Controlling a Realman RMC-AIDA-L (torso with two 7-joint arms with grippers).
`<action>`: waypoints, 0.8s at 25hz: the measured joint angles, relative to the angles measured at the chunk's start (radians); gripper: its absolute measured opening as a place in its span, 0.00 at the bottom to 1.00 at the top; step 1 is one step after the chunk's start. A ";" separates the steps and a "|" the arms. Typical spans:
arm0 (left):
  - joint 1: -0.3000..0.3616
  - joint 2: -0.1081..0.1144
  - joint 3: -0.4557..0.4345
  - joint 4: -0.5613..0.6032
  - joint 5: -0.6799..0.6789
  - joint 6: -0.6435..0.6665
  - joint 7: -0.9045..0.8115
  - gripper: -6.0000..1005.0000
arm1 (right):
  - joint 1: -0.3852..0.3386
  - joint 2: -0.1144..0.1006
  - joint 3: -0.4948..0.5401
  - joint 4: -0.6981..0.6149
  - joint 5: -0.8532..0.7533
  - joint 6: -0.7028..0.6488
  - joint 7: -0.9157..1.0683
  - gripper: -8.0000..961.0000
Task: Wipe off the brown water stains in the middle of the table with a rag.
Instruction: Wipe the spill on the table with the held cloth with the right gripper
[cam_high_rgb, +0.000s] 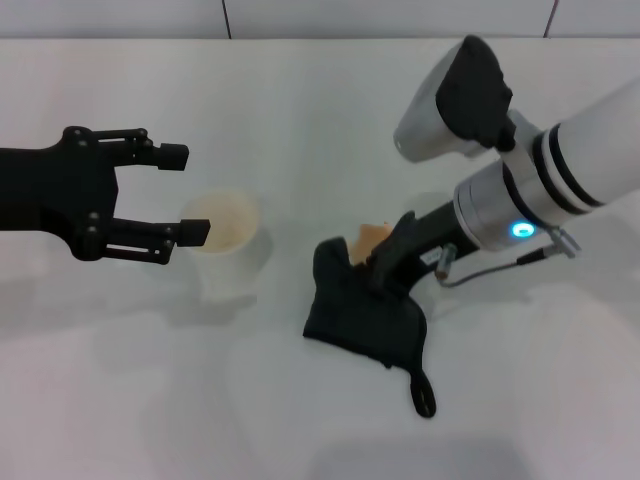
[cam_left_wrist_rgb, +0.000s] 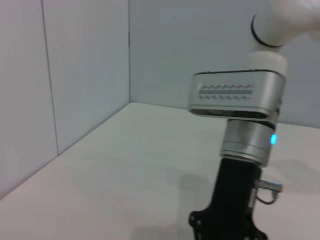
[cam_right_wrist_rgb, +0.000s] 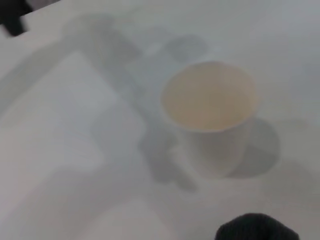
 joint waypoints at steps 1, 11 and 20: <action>0.000 -0.001 0.000 0.000 0.000 0.000 0.000 0.86 | 0.008 0.000 0.006 0.017 0.000 0.013 0.000 0.07; 0.003 -0.015 0.000 -0.006 0.000 -0.012 0.000 0.86 | 0.041 0.000 0.048 0.105 -0.051 0.113 -0.001 0.07; 0.004 -0.018 0.000 -0.009 0.000 -0.025 0.000 0.86 | 0.054 0.001 0.092 0.160 -0.096 0.181 0.002 0.07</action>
